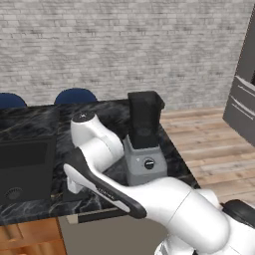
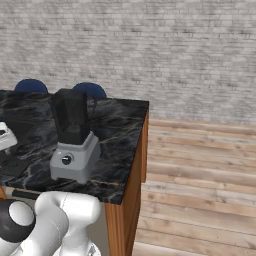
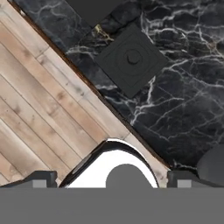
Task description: Close the lid blender by securely placing the lid on top.
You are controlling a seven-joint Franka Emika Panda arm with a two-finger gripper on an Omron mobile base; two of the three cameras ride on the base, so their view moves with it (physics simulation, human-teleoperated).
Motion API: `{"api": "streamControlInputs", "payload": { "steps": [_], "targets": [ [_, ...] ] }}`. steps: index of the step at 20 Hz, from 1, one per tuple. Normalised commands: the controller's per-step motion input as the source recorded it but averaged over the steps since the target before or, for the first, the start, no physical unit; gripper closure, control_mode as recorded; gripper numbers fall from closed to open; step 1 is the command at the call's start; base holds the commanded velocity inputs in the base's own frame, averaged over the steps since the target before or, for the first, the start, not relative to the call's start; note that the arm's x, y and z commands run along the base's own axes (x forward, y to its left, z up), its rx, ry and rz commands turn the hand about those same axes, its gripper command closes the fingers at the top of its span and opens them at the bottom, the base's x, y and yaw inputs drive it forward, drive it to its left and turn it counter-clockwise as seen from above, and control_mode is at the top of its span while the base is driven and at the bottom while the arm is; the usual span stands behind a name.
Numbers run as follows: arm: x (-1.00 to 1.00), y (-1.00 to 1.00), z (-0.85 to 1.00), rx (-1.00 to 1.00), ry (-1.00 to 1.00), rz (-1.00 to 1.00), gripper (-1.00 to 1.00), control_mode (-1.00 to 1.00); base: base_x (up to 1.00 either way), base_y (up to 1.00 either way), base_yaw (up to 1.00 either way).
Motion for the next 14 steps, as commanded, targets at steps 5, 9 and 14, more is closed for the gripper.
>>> {"api": "streamControlInputs", "payload": {
  "steps": [5,9,14],
  "targets": [
    [0.27,0.06,-0.41,-0.03,0.06,0.00,-1.00,-1.00,0.00,0.00,0.00],
    [0.19,0.27,-0.42,-0.07,0.00,-0.02,-1.00,-1.00,0.00,0.00,0.00],
    [0.19,0.01,-0.24,0.00,0.00,-0.01,-1.00,-1.00,0.00,0.00,0.00]
  ]
}}
